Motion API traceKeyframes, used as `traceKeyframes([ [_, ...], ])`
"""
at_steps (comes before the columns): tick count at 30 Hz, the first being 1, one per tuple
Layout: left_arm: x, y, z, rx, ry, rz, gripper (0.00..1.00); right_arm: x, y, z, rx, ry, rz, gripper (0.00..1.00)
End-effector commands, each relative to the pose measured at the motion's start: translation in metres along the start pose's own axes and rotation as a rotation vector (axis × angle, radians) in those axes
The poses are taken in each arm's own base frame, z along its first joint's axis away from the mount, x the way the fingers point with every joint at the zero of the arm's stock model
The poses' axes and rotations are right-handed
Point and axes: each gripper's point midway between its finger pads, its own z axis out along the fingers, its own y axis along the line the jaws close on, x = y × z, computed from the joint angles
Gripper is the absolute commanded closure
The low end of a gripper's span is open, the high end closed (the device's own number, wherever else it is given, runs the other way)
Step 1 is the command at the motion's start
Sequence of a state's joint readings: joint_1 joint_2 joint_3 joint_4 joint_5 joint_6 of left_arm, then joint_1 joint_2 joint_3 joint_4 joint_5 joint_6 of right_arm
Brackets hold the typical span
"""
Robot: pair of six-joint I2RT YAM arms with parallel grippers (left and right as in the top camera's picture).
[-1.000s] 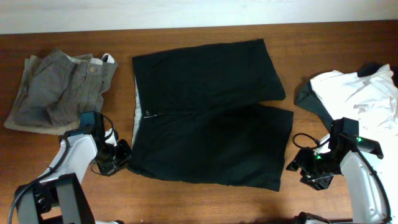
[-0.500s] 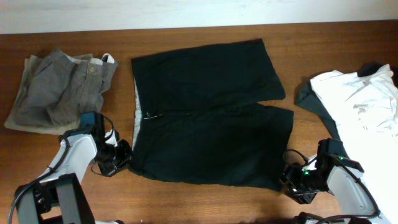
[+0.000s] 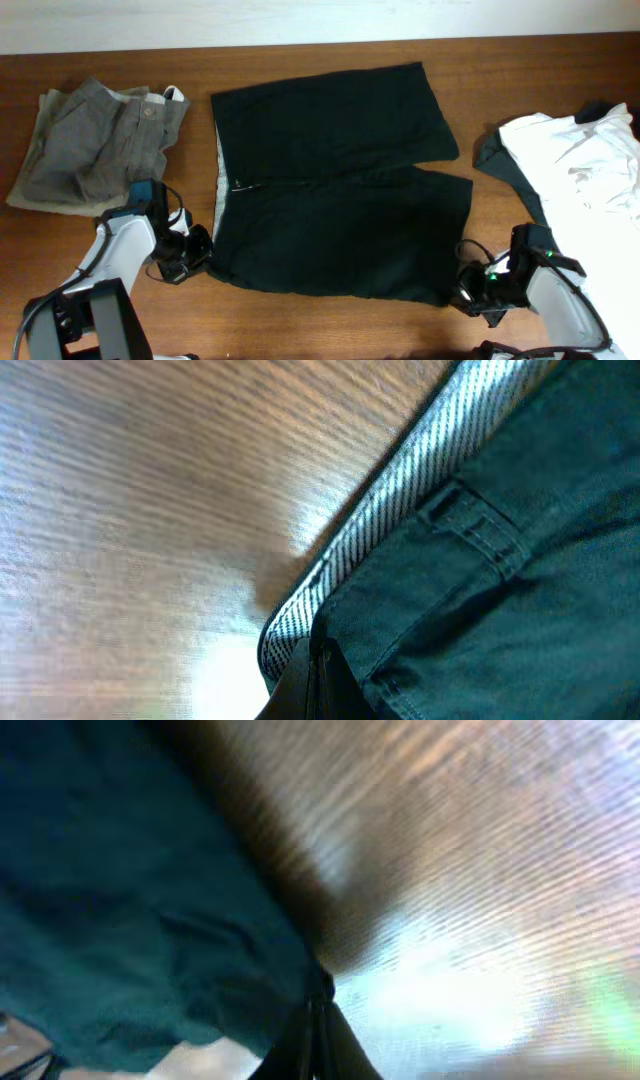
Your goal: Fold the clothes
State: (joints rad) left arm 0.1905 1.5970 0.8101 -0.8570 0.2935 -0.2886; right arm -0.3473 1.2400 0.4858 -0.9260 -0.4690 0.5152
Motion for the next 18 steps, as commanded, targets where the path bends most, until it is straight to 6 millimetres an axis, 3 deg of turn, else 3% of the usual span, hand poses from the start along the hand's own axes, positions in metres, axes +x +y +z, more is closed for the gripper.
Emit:
traceKeyframes([
  [1, -0.007, -0.014, -0.022, 0.041, -0.028, 0.066, 1.0, -0.026, 0.027, -0.048, 0.018, -0.126, -0.087, 0.96],
  [2, -0.006, -0.015, -0.029, 0.043, -0.033, 0.067, 1.0, -0.033, 0.033, -0.067, 0.042, -0.177, -0.099, 0.96],
  [4, -0.004, -0.017, -0.035, 0.047, -0.046, 0.072, 1.0, -0.039, 0.041, -0.086, 0.053, -0.224, -0.116, 0.96],
  [8, -0.003, -0.026, -0.054, 0.082, -0.118, 0.12, 1.0, -0.045, 0.056, -0.11, 0.041, -0.277, -0.189, 0.96],
  [10, 0.001, -0.034, -0.072, 0.116, -0.169, 0.141, 1.0, -0.044, 0.065, -0.129, 0.036, -0.304, -0.219, 0.96],
  [15, 0.029, -0.053, -0.151, 0.17, -0.332, 0.201, 1.0, -0.023, 0.087, -0.204, 0.024, -0.439, -0.261, 0.96],
  [18, 0.045, -0.055, -0.214, 0.131, -0.467, 0.212, 1.0, -0.01, 0.095, -0.254, 0.032, -0.557, -0.281, 0.96],
])
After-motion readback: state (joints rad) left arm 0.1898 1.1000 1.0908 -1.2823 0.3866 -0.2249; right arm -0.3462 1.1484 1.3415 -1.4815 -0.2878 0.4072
